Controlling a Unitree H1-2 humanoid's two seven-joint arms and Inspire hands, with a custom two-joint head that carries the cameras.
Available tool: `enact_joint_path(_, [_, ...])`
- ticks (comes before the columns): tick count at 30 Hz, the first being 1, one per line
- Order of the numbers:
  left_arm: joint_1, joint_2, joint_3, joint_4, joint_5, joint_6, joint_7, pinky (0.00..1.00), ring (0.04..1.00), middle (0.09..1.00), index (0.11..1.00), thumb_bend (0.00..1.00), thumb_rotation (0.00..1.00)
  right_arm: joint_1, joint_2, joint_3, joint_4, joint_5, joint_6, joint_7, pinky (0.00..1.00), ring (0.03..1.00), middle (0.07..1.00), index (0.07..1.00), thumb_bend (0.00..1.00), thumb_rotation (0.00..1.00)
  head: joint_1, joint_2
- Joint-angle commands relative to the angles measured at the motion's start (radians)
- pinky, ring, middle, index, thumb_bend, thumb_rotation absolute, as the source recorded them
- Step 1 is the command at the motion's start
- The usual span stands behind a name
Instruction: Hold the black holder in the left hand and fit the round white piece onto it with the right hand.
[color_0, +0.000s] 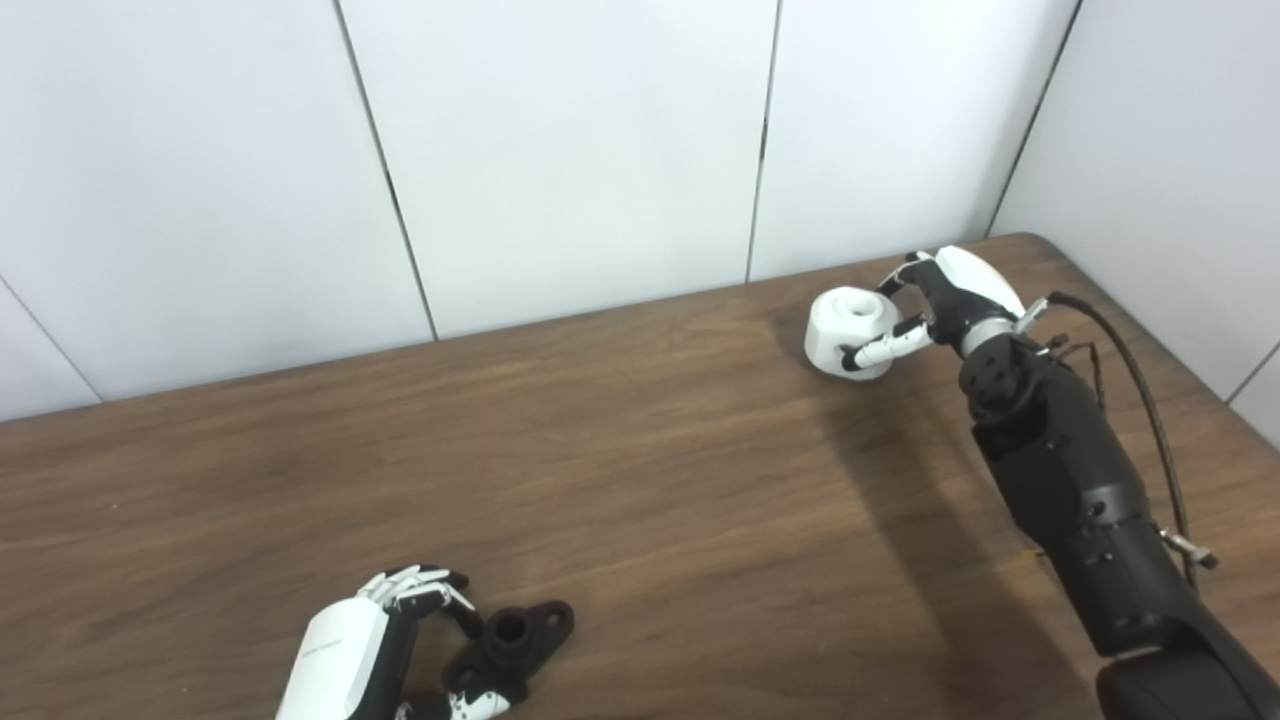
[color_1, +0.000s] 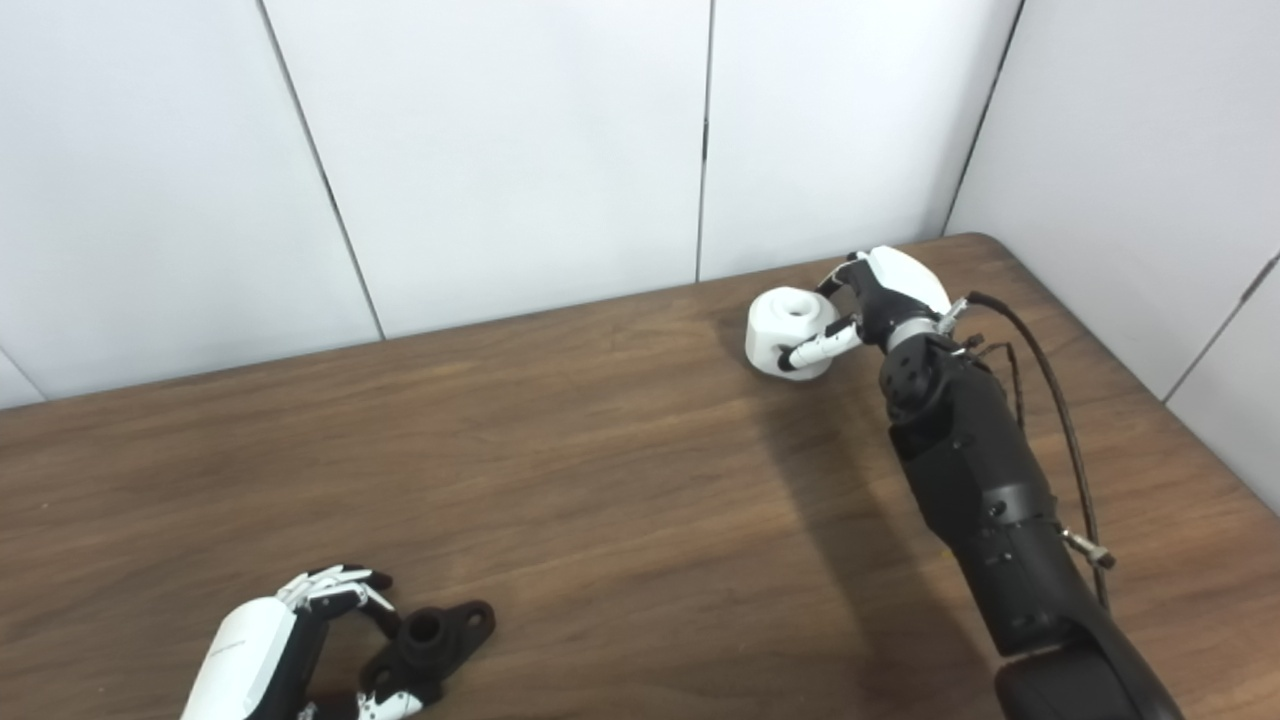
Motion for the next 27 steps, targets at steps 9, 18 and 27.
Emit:
enact_joint_path(9, [-0.015,-0.004,0.003,-0.011,-0.003,-0.001,0.003,0.89,0.835,0.757,0.483,0.52,0.04,-0.02,-0.039,0.004,-0.016,0.071,-0.053,-0.157,1.0,1.0,0.891,0.485,0.52,0.13,0.0,0.001])
enact_joint_path(18, [-0.018,-0.007,-0.007,-0.009,0.019,0.003,0.001,0.89,0.833,0.756,0.483,0.52,0.04,-0.005,-0.058,0.014,-0.051,0.103,-0.082,-0.19,1.0,0.994,0.871,0.485,0.52,0.13,0.027,0.003])
enact_joint_path(27, [-0.018,-0.017,-0.025,0.005,0.049,-0.003,0.017,0.88,0.826,0.752,0.483,0.52,0.05,0.032,-0.096,0.059,-0.213,0.117,-0.078,-0.111,0.95,0.972,0.848,0.484,0.52,0.13,0.103,0.016])
